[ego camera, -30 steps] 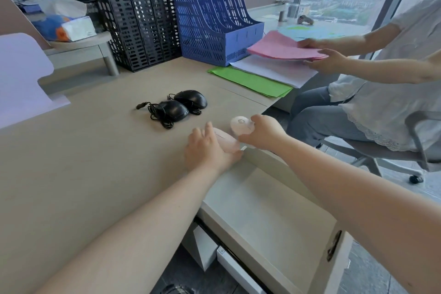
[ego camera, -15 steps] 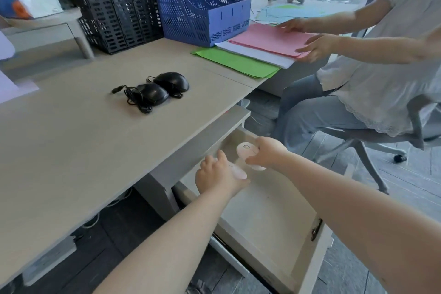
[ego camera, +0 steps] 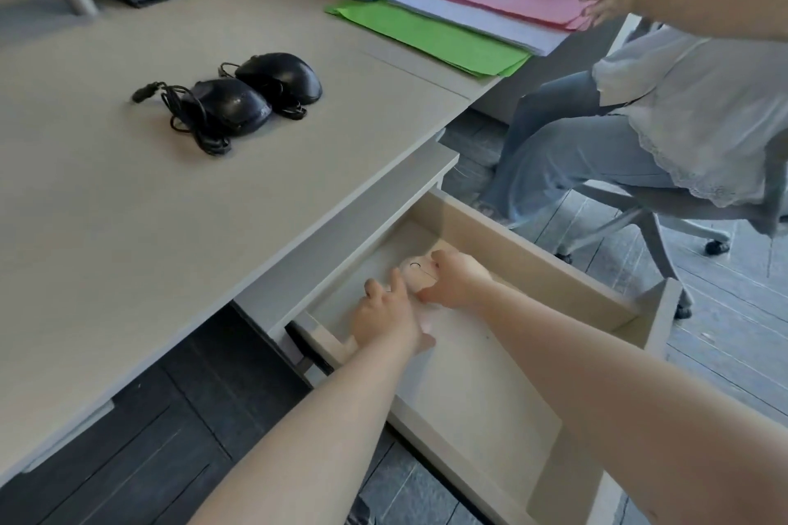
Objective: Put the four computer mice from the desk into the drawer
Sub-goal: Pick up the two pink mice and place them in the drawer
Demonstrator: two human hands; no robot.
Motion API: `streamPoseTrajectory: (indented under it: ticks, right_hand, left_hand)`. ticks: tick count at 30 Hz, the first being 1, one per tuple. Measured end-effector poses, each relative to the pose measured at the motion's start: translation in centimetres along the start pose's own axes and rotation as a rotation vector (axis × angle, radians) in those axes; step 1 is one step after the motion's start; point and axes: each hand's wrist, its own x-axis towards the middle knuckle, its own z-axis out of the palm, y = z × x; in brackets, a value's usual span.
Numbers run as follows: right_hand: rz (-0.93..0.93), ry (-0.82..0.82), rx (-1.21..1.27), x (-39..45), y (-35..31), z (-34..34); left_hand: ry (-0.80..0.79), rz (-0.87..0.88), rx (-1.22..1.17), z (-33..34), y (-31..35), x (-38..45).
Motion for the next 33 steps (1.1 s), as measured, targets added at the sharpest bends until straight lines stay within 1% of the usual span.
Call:
streamPoseTrajectory:
  ticks: [7, 13, 20, 22, 24, 27, 29, 31, 32, 33]
  right_hand:
    - [-0.028, 0.02, 0.019, 1.4, -0.2, 0.4]
    - [-0.032, 0.028, 0.045, 0.2, -0.1, -0.2]
    - [-0.049, 0.021, -0.003, -3.3, -1.4, -4.0]
    - [-0.081, 0.076, -0.005, -4.3, -2.2, -5.7]
    - [-0.119, 0.234, 0.086, -5.6, -3.3, -7.5]
    - [-0.188, 0.518, 0.307, -7.9, -5.6, -10.2]
    - [-0.268, 0.657, 0.393, -8.6, -7.3, -11.6]
    - [-0.328, 0.675, 0.438, -8.3, -9.2, -12.5]
    - [-0.349, 0.652, 0.429, -7.7, -10.1, -12.7]
    - [-0.365, 0.629, 0.418, -7.1, -11.1, -12.8]
  left_hand:
    - [-0.009, -0.055, -0.008, 0.4, -0.6, 1.2]
    - [0.025, -0.014, 0.027, 0.2, -0.8, 0.5]
    - [0.113, 0.044, 0.0, -3.9, -0.3, -2.0]
    - [0.142, 0.091, -0.002, -6.0, 0.3, -3.3]
    - [0.236, 0.176, -0.053, -8.4, 0.6, -4.9]
    - [0.503, 0.313, -0.193, -12.4, -0.1, -7.0]
    - [0.681, 0.369, -0.271, -15.1, -1.4, -7.5]
    - [0.843, 0.406, -0.303, -17.3, -3.7, -6.7]
    - [0.907, 0.399, -0.282, -18.2, -5.1, -5.8]
    - [0.936, 0.358, -0.255, -18.9, -6.6, -4.7]
